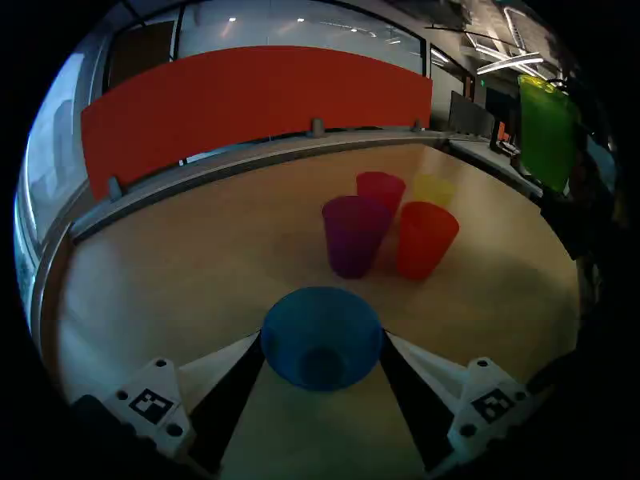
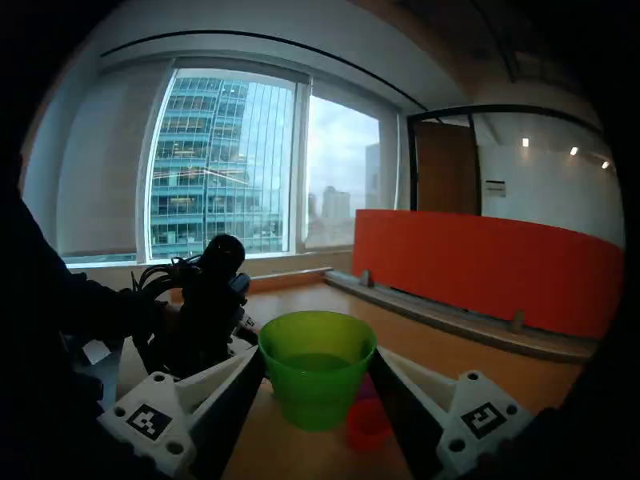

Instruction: Pour water

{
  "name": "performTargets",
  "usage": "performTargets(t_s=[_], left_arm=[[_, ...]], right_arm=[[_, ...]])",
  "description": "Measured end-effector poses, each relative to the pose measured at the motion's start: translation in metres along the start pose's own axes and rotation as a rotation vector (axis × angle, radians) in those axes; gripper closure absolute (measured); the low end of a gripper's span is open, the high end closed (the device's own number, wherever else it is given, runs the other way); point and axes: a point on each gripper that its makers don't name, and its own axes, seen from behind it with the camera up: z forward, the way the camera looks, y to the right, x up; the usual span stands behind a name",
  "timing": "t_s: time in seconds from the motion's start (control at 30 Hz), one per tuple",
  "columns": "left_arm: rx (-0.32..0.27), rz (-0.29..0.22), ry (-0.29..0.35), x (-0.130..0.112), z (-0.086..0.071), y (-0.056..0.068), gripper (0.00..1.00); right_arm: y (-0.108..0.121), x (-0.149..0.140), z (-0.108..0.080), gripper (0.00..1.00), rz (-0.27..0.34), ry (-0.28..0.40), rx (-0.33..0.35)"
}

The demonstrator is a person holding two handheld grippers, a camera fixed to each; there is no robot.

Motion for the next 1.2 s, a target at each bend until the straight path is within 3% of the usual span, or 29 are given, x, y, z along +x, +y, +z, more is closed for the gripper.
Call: performTargets(t_s=[0.37,0.5,0.9,1.2], left_arm=[[0.054,-0.022,-0.055,-0.027,-0.028,-0.011,0.04],[0.093,-0.046,-0.041,-0.034,-0.041,-0.017,0.04],[0.259,-0.106,0.105,-0.026,-0.085,-0.042,0.04],[0.392,-0.115,0.285,0.001,-0.114,-0.056,0.04]], right_arm=[[0.001,-0.007,-0.003,0.11,0.001,-0.012,-0.004],[0.001,-0.01,-0.007,0.11,0.002,-0.017,-0.006],[0.007,-0.021,-0.022,0.11,0.009,-0.032,-0.027],[0.017,-0.039,-0.039,0.11,0.026,-0.055,-0.074]])
